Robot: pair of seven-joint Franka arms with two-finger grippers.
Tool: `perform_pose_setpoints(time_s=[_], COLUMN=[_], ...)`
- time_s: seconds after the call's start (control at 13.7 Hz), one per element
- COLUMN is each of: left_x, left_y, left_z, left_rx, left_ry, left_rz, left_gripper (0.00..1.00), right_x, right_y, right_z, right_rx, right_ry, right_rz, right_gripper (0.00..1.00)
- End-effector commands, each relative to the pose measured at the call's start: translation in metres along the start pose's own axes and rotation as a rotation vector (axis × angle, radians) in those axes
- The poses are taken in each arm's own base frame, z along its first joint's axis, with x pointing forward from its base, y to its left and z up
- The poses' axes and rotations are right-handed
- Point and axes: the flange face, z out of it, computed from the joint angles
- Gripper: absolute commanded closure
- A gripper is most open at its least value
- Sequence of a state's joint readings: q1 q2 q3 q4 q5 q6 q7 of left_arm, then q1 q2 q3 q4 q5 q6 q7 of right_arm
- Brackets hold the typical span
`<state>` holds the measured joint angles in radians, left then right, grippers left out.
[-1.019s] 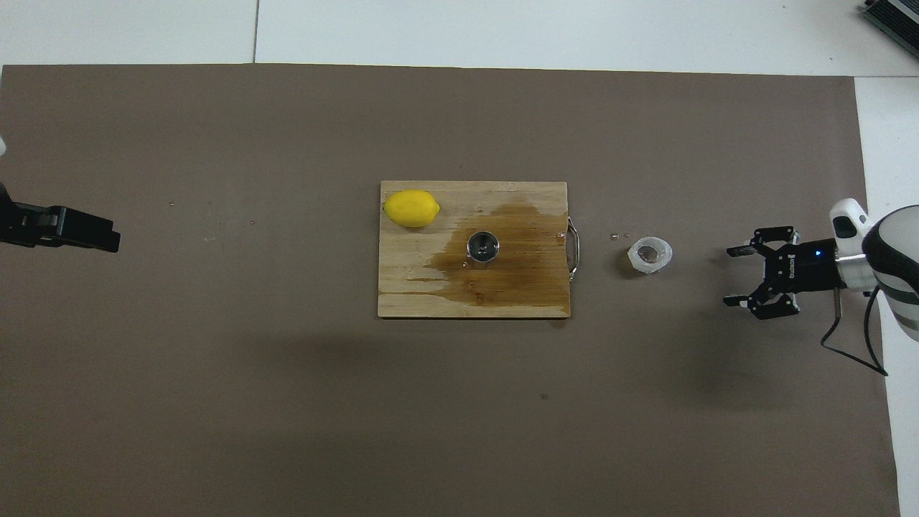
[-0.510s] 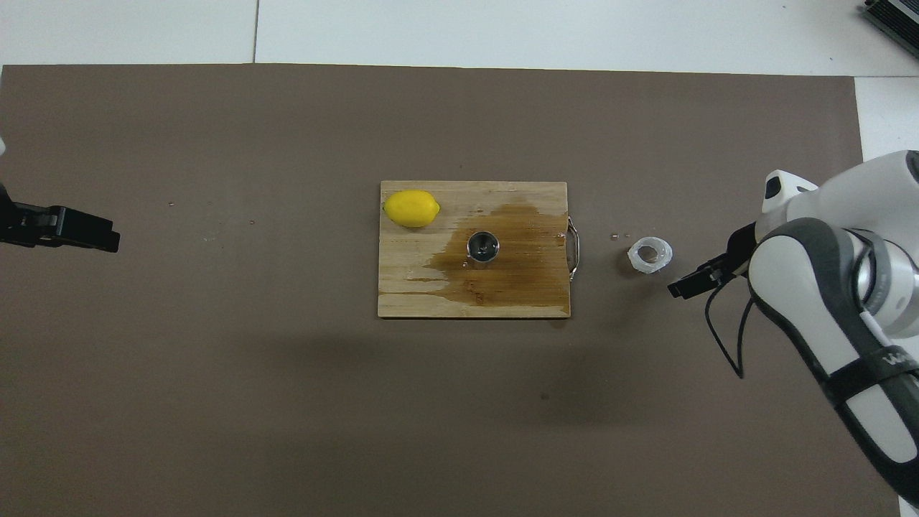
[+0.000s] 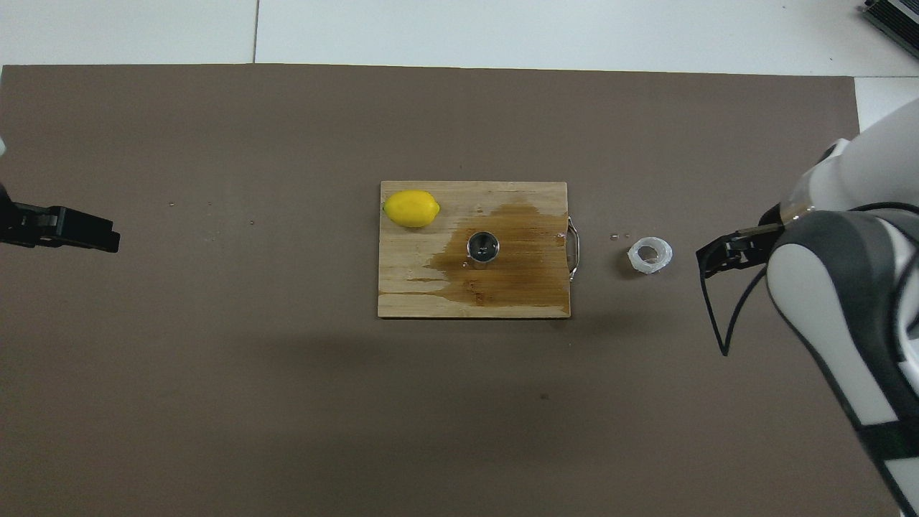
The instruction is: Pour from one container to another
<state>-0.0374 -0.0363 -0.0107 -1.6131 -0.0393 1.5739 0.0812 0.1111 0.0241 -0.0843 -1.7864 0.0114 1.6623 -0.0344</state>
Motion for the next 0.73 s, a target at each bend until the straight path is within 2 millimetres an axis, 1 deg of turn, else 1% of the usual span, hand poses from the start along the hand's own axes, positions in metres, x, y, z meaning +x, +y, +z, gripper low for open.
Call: perform_pose_setpoints(time_s=[0.0, 0.07, 0.15, 0.22, 0.29, 0.36, 0.44, 0.51, 0.58, 0.66], left_x=[-0.003, -0.003, -0.003, -0.003, -0.003, -0.003, -0.003, -0.003, -0.003, -0.003], left_y=[-0.003, -0.003, -0.002, -0.003, -0.002, -0.003, -0.003, -0.002, -0.002, -0.002], left_z=[-0.006, -0.006, -0.005, -0.006, -0.006, -0.006, -0.006, -0.005, -0.006, -0.005], left_rx=[0.014, 0.014, 0.014, 0.014, 0.014, 0.014, 0.014, 0.014, 0.014, 0.014], left_ry=[-0.007, -0.007, -0.007, -0.006, -0.006, -0.007, -0.007, -0.007, -0.006, -0.007], left_rz=[0.011, 0.009, 0.012, 0.009, 0.011, 0.009, 0.009, 0.012, 0.011, 0.011], left_gripper=[0.00, 0.00, 0.00, 0.00, 0.00, 0.00, 0.00, 0.00, 0.00, 0.00], right_x=[-0.039, -0.041, -0.041, -0.042, -0.044, -0.047, -0.049, -0.048, -0.048, -0.048], right_y=[0.004, 0.002, 0.001, 0.007, 0.024, 0.038, 0.041, 0.040, 0.033, 0.032], right_z=[-0.055, -0.061, -0.061, -0.062, -0.062, -0.067, -0.067, -0.068, -0.068, -0.069], right_rx=[0.009, 0.007, 0.008, 0.009, 0.015, 0.018, 0.021, 0.018, 0.016, 0.016], right_ry=[0.068, 0.077, 0.079, 0.079, 0.078, 0.092, 0.091, 0.094, 0.095, 0.098], right_rz=[0.026, 0.020, 0.018, 0.029, 0.059, 0.085, 0.089, 0.082, 0.070, 0.068], right_gripper=[0.00, 0.00, 0.00, 0.00, 0.00, 0.00, 0.00, 0.00, 0.00, 0.00])
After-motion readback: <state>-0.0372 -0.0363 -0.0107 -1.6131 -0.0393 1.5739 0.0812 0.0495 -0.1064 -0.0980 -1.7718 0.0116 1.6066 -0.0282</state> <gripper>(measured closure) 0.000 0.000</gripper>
